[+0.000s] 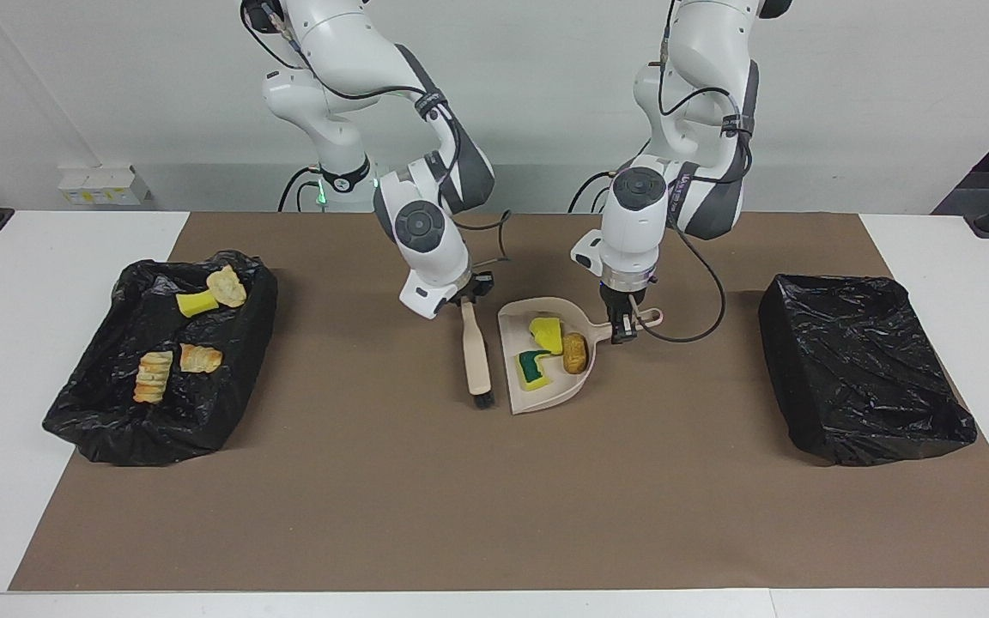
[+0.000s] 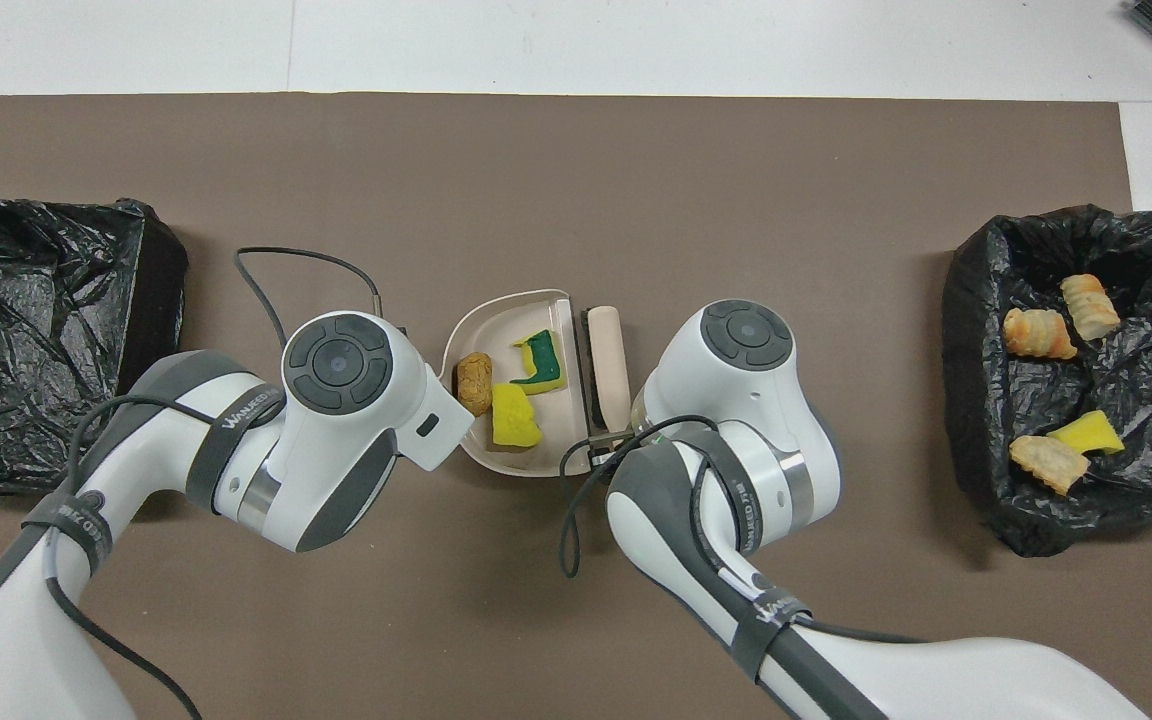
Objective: Sweep and dump trash in bin
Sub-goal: 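Carry the dustpan with the left gripper and tip it into the bin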
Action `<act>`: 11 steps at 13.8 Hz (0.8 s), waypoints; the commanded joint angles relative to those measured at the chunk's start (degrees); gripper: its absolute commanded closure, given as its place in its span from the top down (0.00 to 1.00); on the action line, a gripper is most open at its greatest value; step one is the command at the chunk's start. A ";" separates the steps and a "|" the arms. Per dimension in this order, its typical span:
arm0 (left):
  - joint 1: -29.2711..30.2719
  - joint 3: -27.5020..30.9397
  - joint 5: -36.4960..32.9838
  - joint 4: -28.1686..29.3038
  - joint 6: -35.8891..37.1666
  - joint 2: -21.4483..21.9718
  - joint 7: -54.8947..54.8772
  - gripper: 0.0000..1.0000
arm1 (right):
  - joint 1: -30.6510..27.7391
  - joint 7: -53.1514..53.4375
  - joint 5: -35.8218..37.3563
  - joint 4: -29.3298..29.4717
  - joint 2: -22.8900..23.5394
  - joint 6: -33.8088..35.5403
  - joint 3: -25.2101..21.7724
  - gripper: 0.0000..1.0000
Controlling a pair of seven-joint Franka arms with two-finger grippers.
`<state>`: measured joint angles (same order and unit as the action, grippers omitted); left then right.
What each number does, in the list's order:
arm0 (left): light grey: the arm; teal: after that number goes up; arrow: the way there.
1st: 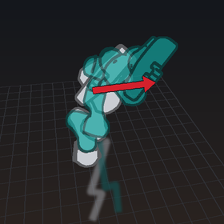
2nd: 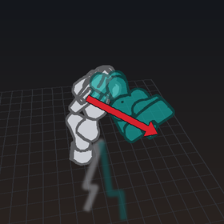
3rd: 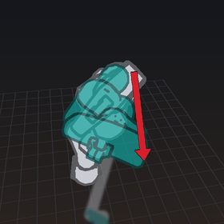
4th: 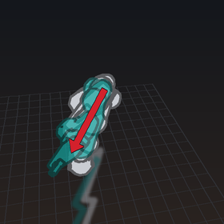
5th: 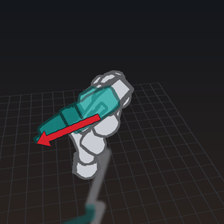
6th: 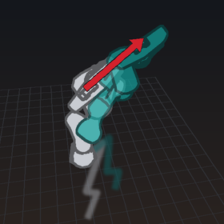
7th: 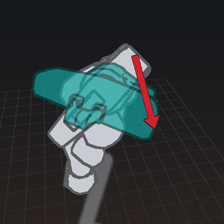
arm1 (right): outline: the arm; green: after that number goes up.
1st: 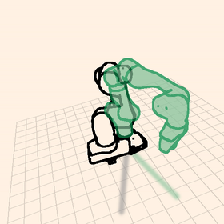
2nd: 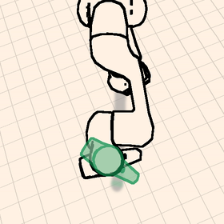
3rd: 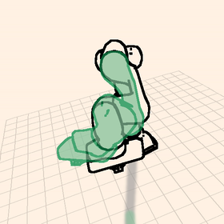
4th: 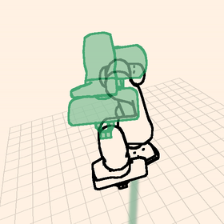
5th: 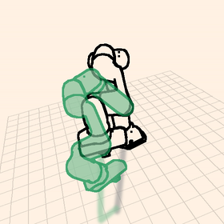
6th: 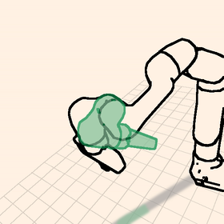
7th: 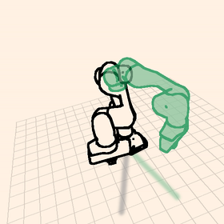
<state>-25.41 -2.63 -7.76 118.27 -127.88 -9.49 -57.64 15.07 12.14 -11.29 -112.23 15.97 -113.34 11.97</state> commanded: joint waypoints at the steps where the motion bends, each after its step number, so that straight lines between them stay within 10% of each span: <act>1: 1.41 -0.01 -1.03 0.39 0.17 1.14 -3.95 0.00 | -0.48 -0.37 3.99 0.69 -0.24 2.77 0.16 0.00; 11: 18.26 0.34 -0.94 -3.57 8.08 9.65 -27.31 0.00 | -1.01 8.49 8.22 3.51 -5.34 14.11 0.78 0.00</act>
<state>-11.39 -1.86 -7.98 114.67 -121.90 -3.08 -80.04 13.32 17.07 -4.53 -108.98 11.55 -100.34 11.98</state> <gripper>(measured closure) 0.692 0.736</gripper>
